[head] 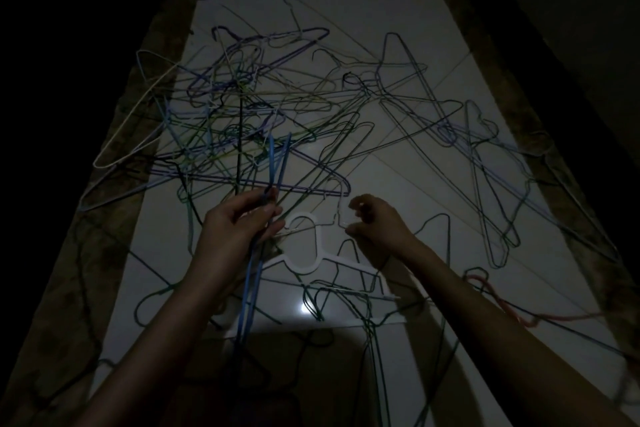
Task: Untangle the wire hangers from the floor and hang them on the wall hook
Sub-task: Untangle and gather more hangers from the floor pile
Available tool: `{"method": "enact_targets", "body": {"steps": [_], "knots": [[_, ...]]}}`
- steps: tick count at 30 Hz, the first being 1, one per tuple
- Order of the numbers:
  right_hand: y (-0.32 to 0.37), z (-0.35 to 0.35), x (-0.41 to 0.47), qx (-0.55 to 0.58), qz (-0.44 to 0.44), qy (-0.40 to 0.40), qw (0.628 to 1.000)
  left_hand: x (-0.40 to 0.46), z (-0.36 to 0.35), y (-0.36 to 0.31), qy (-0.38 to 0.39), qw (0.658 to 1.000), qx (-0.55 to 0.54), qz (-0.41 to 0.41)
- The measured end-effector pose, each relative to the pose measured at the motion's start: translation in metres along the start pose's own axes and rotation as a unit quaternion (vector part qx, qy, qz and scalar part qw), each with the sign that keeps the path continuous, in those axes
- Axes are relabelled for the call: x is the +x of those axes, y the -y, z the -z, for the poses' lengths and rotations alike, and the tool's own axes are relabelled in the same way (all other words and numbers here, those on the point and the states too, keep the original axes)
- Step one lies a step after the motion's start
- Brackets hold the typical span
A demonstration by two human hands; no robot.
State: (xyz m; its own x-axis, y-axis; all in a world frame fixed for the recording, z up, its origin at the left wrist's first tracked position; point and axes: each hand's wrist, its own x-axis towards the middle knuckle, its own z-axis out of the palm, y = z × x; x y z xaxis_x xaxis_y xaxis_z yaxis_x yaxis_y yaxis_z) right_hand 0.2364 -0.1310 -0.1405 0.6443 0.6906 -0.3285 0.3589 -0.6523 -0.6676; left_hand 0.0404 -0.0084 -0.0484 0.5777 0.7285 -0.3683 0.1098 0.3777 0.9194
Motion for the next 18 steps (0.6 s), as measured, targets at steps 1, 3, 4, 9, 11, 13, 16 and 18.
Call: {"method": "enact_targets", "body": {"steps": [1, 3, 4, 9, 11, 13, 16, 18], "knots": [[0.003, -0.001, 0.005, -0.006, 0.013, -0.003, 1.0, 0.001, 0.0, 0.001, -0.002, 1.0, -0.001, 0.001], [0.007, -0.003, 0.015, -0.023, 0.035, 0.007, 0.999, 0.002, 0.0, 0.002, -0.006, 1.0, -0.002, 0.002], [0.009, -0.004, 0.02, -0.028, 0.042, 0.015, 0.999, 0.002, 0.0, 0.002, -0.007, 1.0, -0.002, 0.001], [0.005, -0.005, 0.028, -0.075, 0.045, 0.035, 0.996, 0.003, 0.003, 0.001, -0.007, 1.0, -0.007, -0.001], [0.003, -0.006, 0.027, -0.087, 0.053, 0.036, 0.994, 0.002, 0.003, 0.001, -0.009, 1.0, -0.011, 0.001], [0.003, -0.006, 0.028, -0.108, 0.055, 0.041, 0.992, 0.003, 0.002, 0.002, -0.01, 1.0, -0.012, 0.004], [0.009, -0.003, 0.032, -0.154, 0.073, 0.045, 0.984, 0.002, 0.001, 0.002, -0.007, 1.0, 0.001, 0.001], [0.012, -0.002, 0.035, -0.173, 0.081, 0.042, 0.981, 0.002, 0.0, 0.002, -0.007, 1.0, 0.003, 0.002]]}}
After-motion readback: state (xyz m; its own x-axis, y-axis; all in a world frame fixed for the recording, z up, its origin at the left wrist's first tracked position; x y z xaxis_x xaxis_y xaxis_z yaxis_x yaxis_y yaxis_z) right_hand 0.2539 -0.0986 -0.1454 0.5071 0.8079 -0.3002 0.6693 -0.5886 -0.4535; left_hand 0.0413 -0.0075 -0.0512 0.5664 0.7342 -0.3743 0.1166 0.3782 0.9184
